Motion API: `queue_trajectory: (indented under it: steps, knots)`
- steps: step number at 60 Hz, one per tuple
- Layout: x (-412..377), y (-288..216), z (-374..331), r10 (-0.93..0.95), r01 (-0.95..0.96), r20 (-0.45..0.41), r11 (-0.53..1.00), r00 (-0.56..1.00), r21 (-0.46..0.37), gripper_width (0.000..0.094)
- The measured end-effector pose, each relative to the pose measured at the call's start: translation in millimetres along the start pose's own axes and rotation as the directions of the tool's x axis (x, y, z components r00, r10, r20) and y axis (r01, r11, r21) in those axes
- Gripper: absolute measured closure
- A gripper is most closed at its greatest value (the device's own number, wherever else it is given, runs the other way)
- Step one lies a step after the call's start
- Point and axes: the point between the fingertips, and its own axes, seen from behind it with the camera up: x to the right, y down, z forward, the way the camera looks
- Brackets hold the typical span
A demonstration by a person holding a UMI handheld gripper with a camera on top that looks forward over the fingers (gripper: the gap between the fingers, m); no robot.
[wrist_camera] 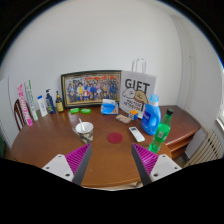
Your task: Pour water
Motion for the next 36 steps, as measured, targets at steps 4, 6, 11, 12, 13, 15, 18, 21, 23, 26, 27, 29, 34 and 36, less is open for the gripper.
queue_trajectory:
  steps: [4, 6, 11, 12, 13, 15, 18, 21, 23, 26, 27, 29, 34, 36]
  knots:
    - [44.6, 13.3, 12.9, 0.008, -0.008, -0.020, 1.000, 1.000, -0.006, 0.0117]
    - [66.3, 19.7, 20.1, 0.013, -0.014, -0.030, 1.000, 0.999, -0.010, 0.0121]
    - [116.4, 33.7, 39.9, 0.031, -0.032, -0.048, 0.999, 0.998, -0.017, 0.0109]
    - [125.1, 35.2, 44.2, 0.035, -0.035, -0.050, 0.999, 0.998, -0.015, 0.0110]
    - [133.6, 36.6, 48.7, 0.038, -0.039, -0.051, 0.999, 0.998, -0.013, 0.0109]
    - [149.7, 39.3, 58.0, 0.044, -0.044, -0.052, 0.999, 0.998, -0.007, 0.0110]
    - [171.8, 41.0, 72.7, 0.045, -0.045, -0.055, 0.999, 0.997, 0.006, 0.0109]
    - [189.4, 39.4, 88.3, 0.044, -0.042, -0.055, 0.999, 0.998, 0.028, 0.0110]
    - [198.5, 38.7, 98.3, 0.039, -0.036, -0.055, 0.998, 0.998, 0.041, 0.0112]
    - [209.8, 35.8, 114.3, 0.034, -0.031, -0.051, 0.998, 0.998, 0.060, 0.0111]
    - [213.2, 33.0, 119.8, 0.035, -0.032, -0.046, 0.997, 0.998, 0.067, 0.0110]
    - [221.9, 29.1, 131.8, 0.032, -0.029, -0.034, 0.996, 0.999, 0.085, 0.0110]
    - [228.8, 24.7, 154.7, 0.024, -0.020, -0.035, 0.994, 0.999, 0.112, 0.0110]
    - [233.7, 22.6, 165.1, 0.020, -0.016, -0.030, 0.993, 0.999, 0.121, 0.0113]
